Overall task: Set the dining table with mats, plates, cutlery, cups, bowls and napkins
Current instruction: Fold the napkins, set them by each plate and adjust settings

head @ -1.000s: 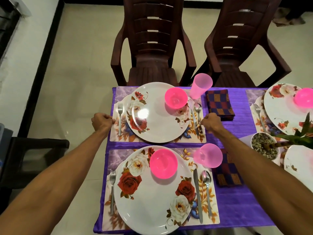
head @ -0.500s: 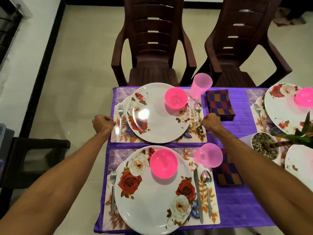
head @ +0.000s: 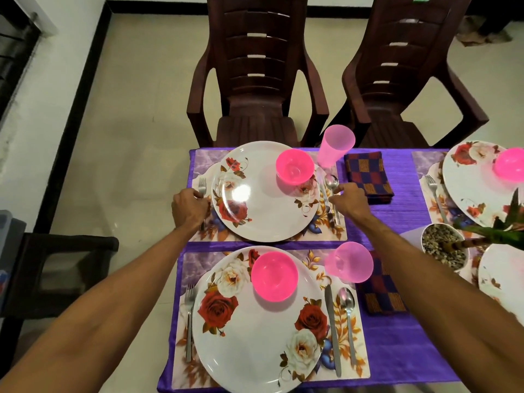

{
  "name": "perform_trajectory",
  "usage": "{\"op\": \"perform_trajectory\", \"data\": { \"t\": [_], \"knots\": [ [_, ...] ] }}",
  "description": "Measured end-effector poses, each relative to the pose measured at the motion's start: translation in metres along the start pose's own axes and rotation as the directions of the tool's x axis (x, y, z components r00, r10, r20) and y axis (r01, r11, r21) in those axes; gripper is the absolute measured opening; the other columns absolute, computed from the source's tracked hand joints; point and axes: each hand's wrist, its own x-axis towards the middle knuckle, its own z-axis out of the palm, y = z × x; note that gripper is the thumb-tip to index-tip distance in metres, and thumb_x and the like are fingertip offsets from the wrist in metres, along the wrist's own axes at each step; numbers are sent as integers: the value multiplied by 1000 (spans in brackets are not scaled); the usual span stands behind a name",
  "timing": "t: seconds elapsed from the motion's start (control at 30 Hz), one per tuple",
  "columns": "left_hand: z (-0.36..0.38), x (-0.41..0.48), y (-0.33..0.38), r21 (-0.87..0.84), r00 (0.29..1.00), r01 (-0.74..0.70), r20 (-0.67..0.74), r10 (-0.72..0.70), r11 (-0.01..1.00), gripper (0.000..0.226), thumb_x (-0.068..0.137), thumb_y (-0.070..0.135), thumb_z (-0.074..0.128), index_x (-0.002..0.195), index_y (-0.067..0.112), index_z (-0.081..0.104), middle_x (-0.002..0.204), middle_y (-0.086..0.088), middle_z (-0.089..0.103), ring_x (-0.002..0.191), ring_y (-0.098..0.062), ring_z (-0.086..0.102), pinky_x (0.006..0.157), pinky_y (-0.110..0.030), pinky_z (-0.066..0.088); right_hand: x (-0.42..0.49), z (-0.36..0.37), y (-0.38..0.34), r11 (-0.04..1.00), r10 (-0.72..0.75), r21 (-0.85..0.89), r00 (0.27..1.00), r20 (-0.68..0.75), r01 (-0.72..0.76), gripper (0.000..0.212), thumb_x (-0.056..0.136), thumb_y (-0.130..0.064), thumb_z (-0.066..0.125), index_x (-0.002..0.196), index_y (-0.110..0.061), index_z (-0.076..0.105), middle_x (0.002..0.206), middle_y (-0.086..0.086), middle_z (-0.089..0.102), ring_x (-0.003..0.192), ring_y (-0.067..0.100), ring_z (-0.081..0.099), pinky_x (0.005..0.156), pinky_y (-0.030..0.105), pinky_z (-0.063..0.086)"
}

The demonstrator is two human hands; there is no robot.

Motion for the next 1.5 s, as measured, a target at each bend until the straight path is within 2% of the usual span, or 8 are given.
{"op": "perform_trajectory", "data": {
  "t": [0.3, 0.5, 0.7, 0.9, 0.97, 1.1, 1.27, 1.5],
  "knots": [
    [2, 14, -1, 105, 1000, -6, -16, 8, 994, 17, 83, 9, 71, 99, 4, 74, 99, -20, 71, 92, -38, 66, 77, -41, 54, 2, -5, 5, 1000, -10, -17, 1000, 0, 10, 32, 89, -22, 71, 119, -11, 69, 113, 13, 70, 93, 27, 65, 79, 34, 49],
    [0, 20, 5, 68, 999, -22, -25, 24, 997, 20, 83, 5, 70, 102, 1, 75, 97, -20, 72, 89, -37, 67, 77, -41, 55, 8, -5, 1, 999, -29, -12, 1000, -8, 29, 31, 89, -22, 70, 118, -13, 70, 107, 12, 73, 91, 29, 69, 84, 45, 57],
    [-3, 14, 6, 13, 1000, -14, -28, 15, 1000, 21, 85, 9, 72, 104, 0, 73, 100, -19, 72, 92, -35, 66, 77, -37, 51, 10, -3, -3, 999, -32, -7, 999, 13, 32, 29, 86, -23, 70, 114, -16, 70, 102, 8, 73, 89, 27, 69, 85, 48, 58],
    [4, -8, 14, -31, 990, -124, -69, 122, 992, 28, 94, 27, 67, 101, 1, 71, 97, -16, 72, 90, -31, 65, 79, -35, 49, 15, 4, -11, 998, -56, -3, 998, 40, 56, 31, 85, -16, 74, 114, -8, 71, 109, 13, 72, 94, 31, 69, 86, 49, 58],
    [9, -13, 20, -45, 995, -102, -20, 101, 994, 30, 93, 29, 68, 103, 1, 70, 99, -16, 71, 93, -31, 65, 77, -34, 48, 15, 7, -15, 998, -56, -6, 996, 76, 57, 32, 85, -12, 74, 114, -3, 70, 108, 15, 71, 91, 31, 69, 83, 50, 59],
    [10, -12, 22, -35, 998, -54, 14, 55, 998, 26, 90, 17, 71, 109, 1, 67, 109, -16, 69, 103, -31, 61, 78, -31, 41, 16, 16, -19, 998, -42, -36, 988, 152, 48, 19, 82, -10, 75, 96, 2, 70, 94, 15, 70, 82, 31, 69, 74, 51, 61],
    [6, -3, 17, 13, 993, -100, 59, 100, 995, 26, 89, 15, 72, 111, 1, 71, 110, -18, 70, 109, -35, 57, 87, -38, 46, 16, 25, -26, 998, -29, -43, 987, 161, 36, 8, 84, -7, 73, 86, -3, 66, 91, 12, 69, 84, 28, 65, 61, 33, 50],
    [4, -1, 11, -1, 998, -53, 38, 53, 999, 23, 90, 12, 69, 111, 3, 72, 112, -18, 69, 111, -35, 54, 90, -43, 47, 22, 34, -31, 993, -66, -82, 983, 173, 81, 11, 85, -5, 70, 94, -1, 66, 96, 14, 67, 89, 30, 65, 77, 46, 59]
  ]
}}
